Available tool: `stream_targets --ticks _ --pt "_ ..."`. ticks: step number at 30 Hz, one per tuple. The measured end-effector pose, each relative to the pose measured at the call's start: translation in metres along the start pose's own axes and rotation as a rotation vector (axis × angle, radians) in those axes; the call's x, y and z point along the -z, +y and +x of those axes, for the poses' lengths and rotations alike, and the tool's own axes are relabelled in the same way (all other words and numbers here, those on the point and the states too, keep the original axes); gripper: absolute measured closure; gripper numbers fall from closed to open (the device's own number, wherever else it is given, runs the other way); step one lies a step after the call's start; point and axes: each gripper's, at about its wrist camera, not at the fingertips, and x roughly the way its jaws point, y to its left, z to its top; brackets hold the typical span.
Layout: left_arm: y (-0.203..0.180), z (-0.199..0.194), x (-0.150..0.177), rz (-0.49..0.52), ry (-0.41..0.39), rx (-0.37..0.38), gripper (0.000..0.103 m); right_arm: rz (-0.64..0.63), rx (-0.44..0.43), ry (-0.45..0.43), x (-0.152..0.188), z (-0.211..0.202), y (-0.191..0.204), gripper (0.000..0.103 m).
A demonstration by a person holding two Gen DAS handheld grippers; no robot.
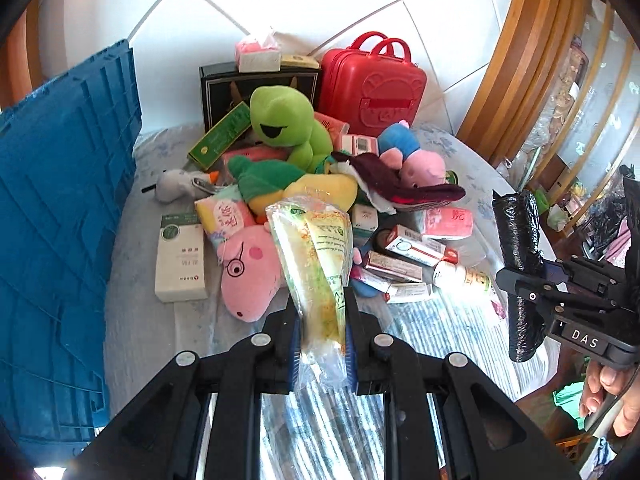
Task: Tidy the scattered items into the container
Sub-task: 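Carry the packet and black umbrella with both tools over the blue crate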
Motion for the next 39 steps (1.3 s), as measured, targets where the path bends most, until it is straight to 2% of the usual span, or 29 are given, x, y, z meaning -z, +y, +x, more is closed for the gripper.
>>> stream_targets --ticks 11,16,20,24,30,39 --pt "-0.016 -0.074 -0.045 0.040 -0.062 -0.017 0.086 0.040 0.026 -0.079 -0.026 -0.075 -0.010 0.069" --pt "-0.015 -0.105 -0.054 0.019 -0.128 -0.029 0.086 0.050 0.001 -0.119 -0.036 -0.097 -0.007 0.069" --pt "-0.003 -0.120 -0.059 -0.006 -0.151 -0.040 0.086 0.036 -0.008 -0.128 -0.043 -0.106 0.003 0.069" --pt "0.011 -0.132 -0.062 0.001 -0.167 -0.030 0.086 0.028 0.009 -0.148 -0.050 -0.113 0.019 0.069" --pt "0.041 -0.141 -0.066 0.036 -0.146 -0.014 0.086 0.050 0.034 -0.171 -0.064 -0.120 0.054 0.069" --pt "0.105 -0.169 -0.071 0.044 -0.187 -0.053 0.086 0.025 0.039 -0.193 -0.083 -0.122 0.127 0.069"
